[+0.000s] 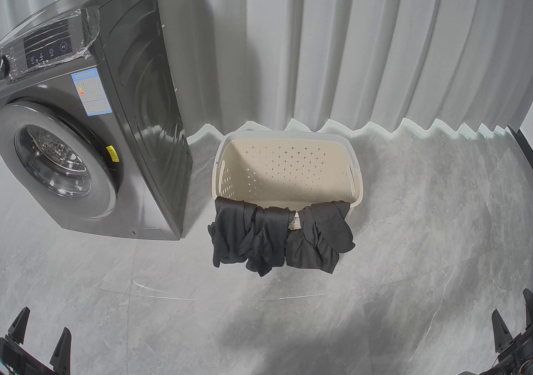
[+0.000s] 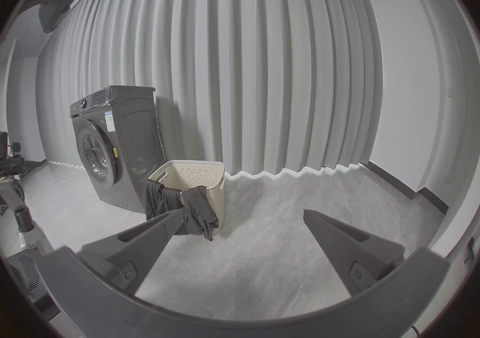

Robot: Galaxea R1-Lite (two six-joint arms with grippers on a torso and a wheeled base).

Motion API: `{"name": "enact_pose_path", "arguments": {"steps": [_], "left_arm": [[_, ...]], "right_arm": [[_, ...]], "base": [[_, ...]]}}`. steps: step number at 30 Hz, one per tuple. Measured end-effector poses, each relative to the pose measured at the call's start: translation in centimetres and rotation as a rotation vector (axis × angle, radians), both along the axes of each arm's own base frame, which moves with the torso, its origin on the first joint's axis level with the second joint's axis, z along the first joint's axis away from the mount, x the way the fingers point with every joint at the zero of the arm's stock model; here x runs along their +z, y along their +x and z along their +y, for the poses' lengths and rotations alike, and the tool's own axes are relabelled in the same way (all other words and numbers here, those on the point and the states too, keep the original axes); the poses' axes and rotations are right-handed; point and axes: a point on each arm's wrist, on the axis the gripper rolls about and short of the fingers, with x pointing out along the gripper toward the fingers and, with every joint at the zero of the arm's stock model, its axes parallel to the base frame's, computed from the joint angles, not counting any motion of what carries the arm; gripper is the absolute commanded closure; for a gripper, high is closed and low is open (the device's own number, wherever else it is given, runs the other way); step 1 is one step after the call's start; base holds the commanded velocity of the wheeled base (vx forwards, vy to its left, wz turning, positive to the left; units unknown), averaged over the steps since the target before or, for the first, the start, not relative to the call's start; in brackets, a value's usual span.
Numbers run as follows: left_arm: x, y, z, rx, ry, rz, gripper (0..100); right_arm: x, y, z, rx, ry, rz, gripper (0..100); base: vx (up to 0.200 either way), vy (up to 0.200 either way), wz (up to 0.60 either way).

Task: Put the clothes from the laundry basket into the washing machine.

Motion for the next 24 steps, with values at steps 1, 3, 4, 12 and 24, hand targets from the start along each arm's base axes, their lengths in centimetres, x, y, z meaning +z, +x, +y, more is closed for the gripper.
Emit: {"name": "enact_pose_path", "arguments": {"steps": [1,3,4,12,24], "left_arm": [[0.00,0.00,0.00,0.000,0.000,0.000,0],[0.00,0.00,0.00,0.000,0.000,0.000,0],[0.00,0.00,0.00,0.000,0.000,0.000,0],[0.00,0.00,0.00,0.000,0.000,0.000,0],[0.00,0.00,0.00,0.000,0.000,0.000,0]], "right_arm": [[0.00,0.00,0.00,0.000,0.000,0.000,0],[-0.01,0.00,0.00,0.001,0.000,0.000,0],[-0.01,0.00,0.00,0.001,0.000,0.000,0],[-0.01,0.00,0.00,0.000,0.001,0.000,0],[0.00,0.00,0.00,0.000,0.000,0.000,0]], "base": [[0.200,0.000,0.00],[0.000,0.000,0.00],[0.000,0.000,0.00],[0.000,0.000,0.00],[0.000,-0.100,0.00]]}}
